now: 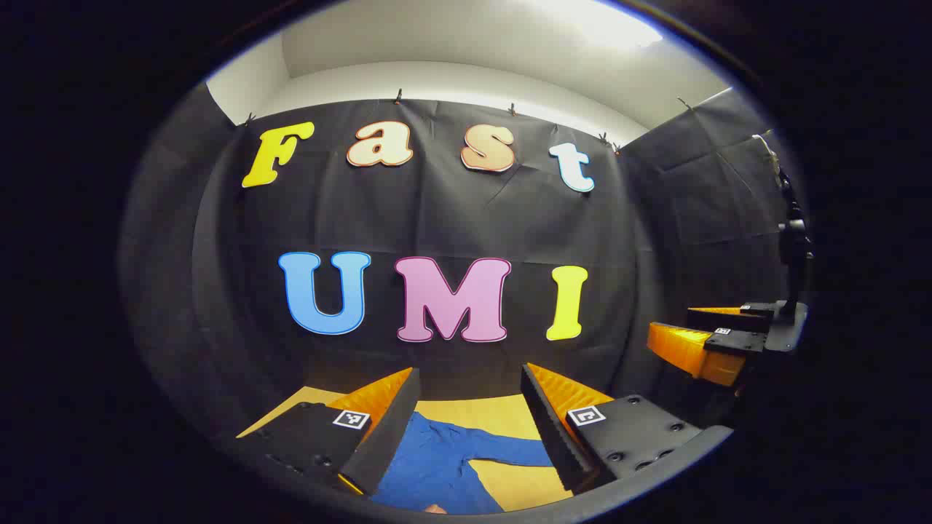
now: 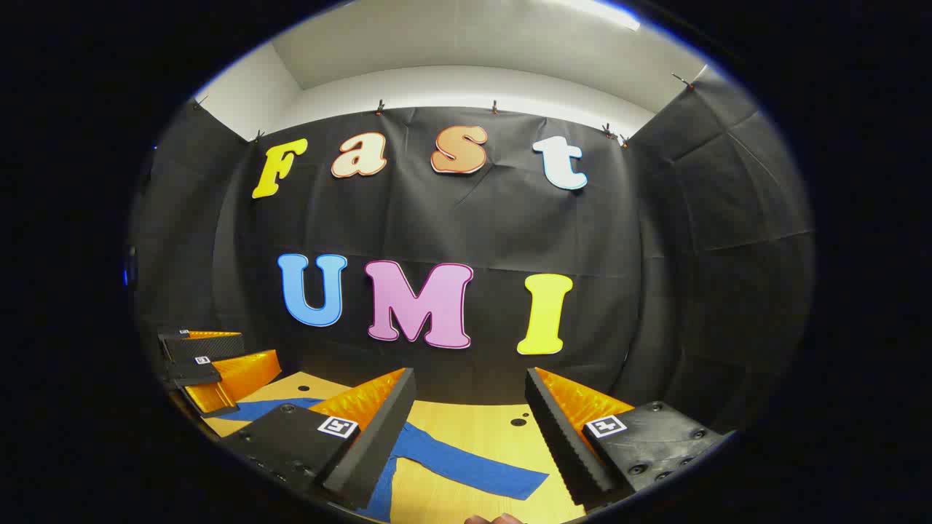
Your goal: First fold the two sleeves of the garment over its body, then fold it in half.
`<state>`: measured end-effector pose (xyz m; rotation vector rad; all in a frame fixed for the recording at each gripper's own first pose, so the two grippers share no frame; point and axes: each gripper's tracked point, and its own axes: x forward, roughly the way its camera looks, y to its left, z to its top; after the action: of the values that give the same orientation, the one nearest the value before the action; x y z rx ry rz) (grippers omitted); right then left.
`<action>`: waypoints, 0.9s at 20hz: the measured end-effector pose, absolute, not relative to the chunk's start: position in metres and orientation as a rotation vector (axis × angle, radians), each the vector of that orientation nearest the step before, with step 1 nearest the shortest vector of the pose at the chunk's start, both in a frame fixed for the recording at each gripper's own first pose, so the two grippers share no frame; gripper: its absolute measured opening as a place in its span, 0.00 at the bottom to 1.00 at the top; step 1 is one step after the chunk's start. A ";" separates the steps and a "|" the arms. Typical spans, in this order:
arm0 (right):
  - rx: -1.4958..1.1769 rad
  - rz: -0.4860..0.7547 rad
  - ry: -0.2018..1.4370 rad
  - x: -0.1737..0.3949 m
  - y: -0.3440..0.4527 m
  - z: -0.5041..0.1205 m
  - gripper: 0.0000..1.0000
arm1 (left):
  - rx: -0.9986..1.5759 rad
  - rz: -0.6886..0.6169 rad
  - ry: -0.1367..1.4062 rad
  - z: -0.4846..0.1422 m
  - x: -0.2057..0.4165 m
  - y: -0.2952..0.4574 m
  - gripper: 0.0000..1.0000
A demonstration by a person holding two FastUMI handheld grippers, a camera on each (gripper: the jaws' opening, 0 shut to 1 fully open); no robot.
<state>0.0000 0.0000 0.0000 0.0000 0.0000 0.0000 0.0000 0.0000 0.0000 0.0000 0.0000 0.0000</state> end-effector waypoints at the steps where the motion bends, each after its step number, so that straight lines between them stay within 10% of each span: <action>1: -0.001 0.005 0.001 -0.002 0.002 0.000 0.97 | 0.000 0.006 0.021 -0.006 -0.003 0.002 0.81; 18: -0.013 0.043 -0.001 -0.024 0.060 0.000 0.97 | 0.008 0.105 0.045 -0.010 -0.042 0.056 0.81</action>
<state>-0.0237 0.0605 0.0003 -0.0129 -0.0014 0.0429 -0.0422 0.0559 -0.0101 0.0085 0.0447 0.1046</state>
